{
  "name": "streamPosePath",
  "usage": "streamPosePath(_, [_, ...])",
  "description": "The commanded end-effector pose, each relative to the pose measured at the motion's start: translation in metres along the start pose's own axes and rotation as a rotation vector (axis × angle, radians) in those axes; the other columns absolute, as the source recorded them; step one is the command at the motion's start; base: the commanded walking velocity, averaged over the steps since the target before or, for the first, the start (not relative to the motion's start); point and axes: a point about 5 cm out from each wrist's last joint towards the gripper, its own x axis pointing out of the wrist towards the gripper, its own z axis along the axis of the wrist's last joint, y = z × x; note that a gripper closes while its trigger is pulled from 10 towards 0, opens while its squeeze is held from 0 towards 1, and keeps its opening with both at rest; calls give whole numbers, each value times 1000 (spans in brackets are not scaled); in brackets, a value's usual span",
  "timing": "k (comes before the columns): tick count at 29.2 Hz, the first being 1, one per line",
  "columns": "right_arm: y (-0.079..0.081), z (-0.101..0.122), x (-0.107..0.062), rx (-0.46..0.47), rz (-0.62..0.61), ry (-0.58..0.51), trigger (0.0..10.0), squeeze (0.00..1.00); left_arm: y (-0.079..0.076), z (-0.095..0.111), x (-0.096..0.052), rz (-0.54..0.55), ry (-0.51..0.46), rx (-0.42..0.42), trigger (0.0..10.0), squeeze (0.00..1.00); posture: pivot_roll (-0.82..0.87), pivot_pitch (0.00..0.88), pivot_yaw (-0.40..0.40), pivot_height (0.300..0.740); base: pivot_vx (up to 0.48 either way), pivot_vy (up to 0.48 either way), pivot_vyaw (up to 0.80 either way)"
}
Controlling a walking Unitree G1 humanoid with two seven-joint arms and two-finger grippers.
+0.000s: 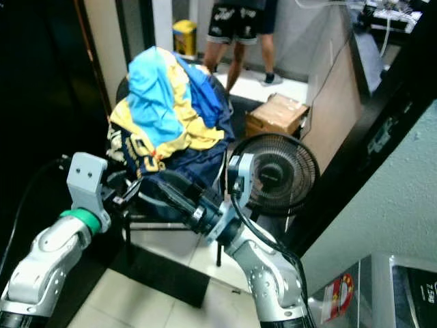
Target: Clothes washing
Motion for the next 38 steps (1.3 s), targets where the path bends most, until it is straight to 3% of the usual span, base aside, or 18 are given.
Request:
streamPosePath(1, [-31,-12,-8,-74,-291,47,10000,0,3,3,-4,47,-12,-28,10000,0,75,19,-29,740,0,0,0])
streamPosePath(5, [-19,0,-4,-176,-232,-3,10000,0,-2,7,-6,68,-83,-35,10000,0,78,27,-41,740,0,0,0])
streamPosePath(7, [-17,0,-2,-202,-246,-7,10000,0,-2,12,-5,94,-120,-87,10000,0,78,27,-41,740,296,0,0])
streamPosePath(15, [-26,-2,-4,-234,-352,11,10000,0,0,15,-2,122,-130,-91,10000,0,84,29,-53,740,434,0,0])
streamPosePath(20, [-29,-8,-2,-416,-336,41,10000,0,11,8,-4,180,-103,-80,10000,0,82,27,-56,740,467,0,0])
streamPosePath(32, [-38,3,-3,-452,-382,9,10000,0,14,7,0,193,-104,-96,10000,0,61,30,-48,740,398,0,0])
streamPosePath(38, [-40,0,-5,-420,-406,18,10000,0,13,8,2,184,-108,-99,10000,0,59,28,-48,740,379,0,-267])
